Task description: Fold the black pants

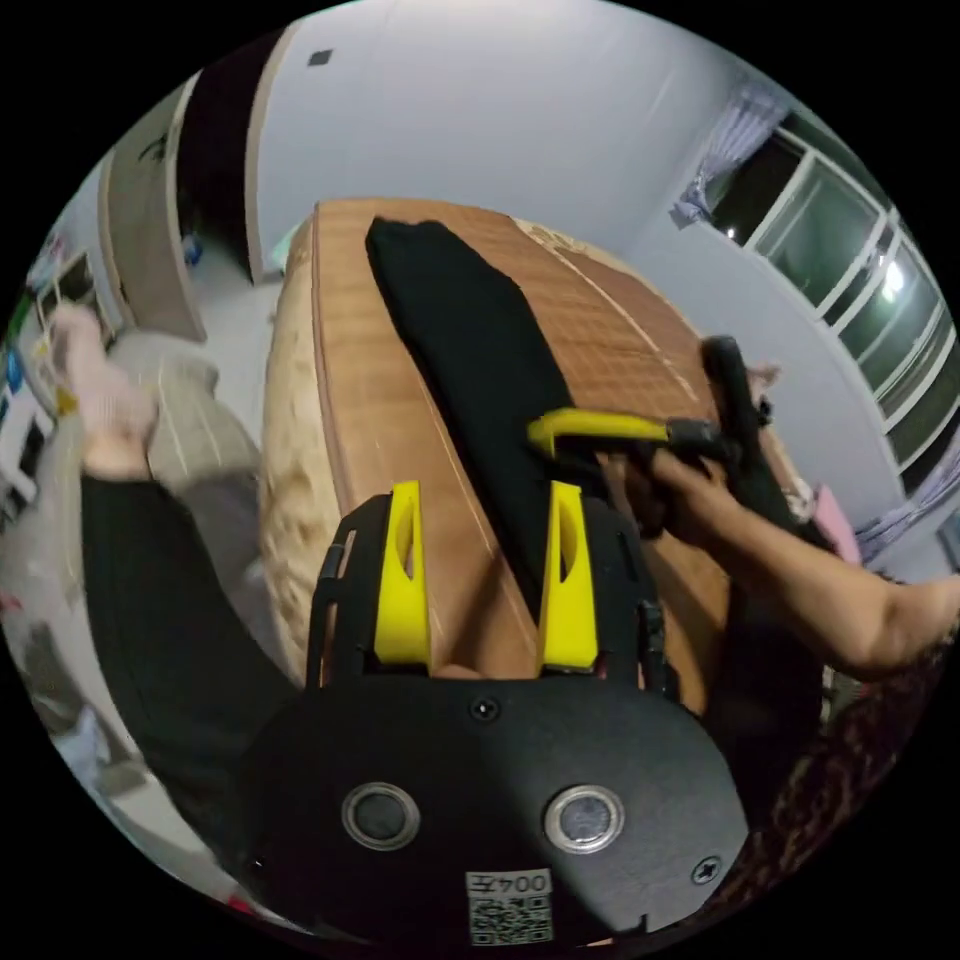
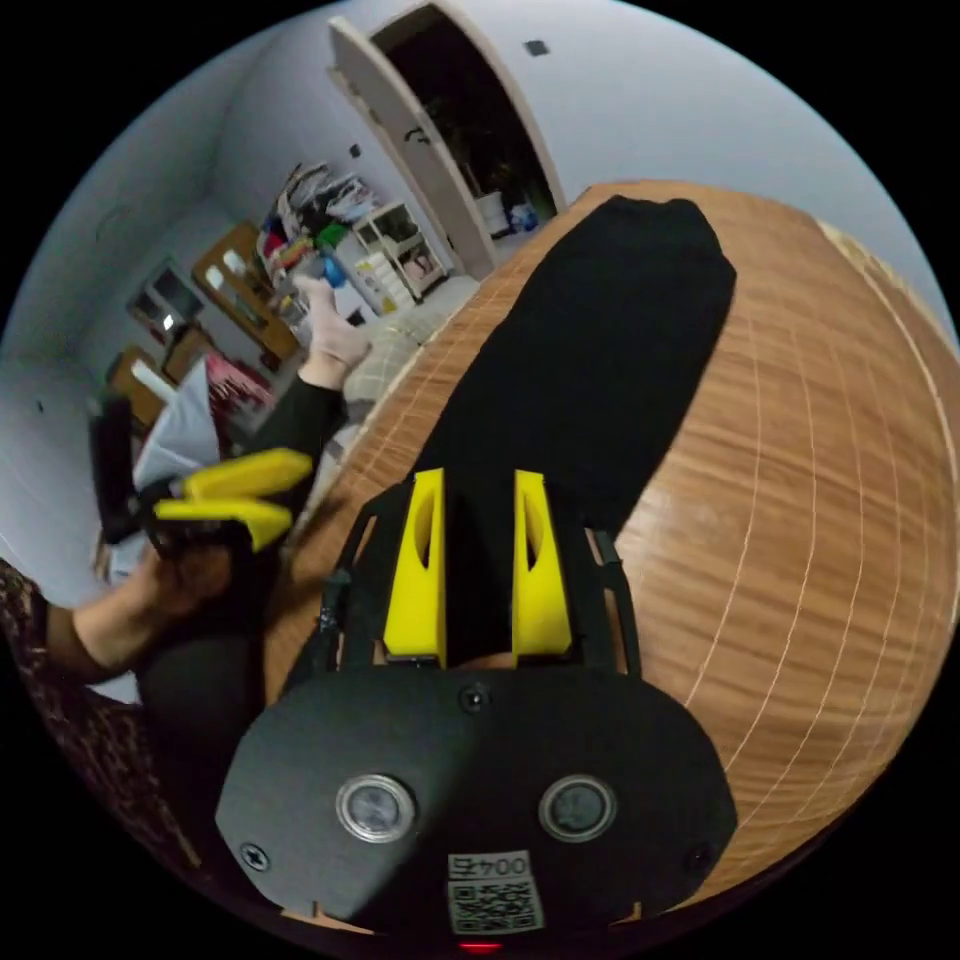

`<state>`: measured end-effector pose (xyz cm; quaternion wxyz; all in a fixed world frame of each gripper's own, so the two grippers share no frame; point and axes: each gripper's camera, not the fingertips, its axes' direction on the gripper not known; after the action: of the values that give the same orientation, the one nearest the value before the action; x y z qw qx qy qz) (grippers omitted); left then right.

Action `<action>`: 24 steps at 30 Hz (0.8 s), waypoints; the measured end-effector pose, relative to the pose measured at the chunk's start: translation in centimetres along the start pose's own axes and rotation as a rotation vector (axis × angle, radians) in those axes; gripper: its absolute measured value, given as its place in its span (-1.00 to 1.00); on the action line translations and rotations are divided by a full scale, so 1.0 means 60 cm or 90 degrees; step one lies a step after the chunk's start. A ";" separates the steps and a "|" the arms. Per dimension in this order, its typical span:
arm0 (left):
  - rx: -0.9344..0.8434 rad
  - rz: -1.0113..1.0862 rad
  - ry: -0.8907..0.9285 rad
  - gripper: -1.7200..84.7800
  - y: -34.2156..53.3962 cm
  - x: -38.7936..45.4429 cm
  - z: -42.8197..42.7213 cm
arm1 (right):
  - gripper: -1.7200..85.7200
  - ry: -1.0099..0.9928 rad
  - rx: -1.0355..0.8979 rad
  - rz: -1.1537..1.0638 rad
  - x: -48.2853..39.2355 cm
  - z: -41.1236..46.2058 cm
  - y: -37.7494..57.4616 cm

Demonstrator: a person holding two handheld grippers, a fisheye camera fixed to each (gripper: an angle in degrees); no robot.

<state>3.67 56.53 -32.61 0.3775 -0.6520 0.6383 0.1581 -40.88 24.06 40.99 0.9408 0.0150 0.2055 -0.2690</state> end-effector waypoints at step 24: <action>-0.175 0.118 0.006 -0.64 0.293 0.069 -0.053 | -0.92 0.038 -0.127 -0.112 -0.237 -0.102 0.466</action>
<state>-13.39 53.11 -38.43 0.2658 -0.6367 0.6696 0.2749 -39.83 55.94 38.69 0.9039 -0.0884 0.2596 -0.3283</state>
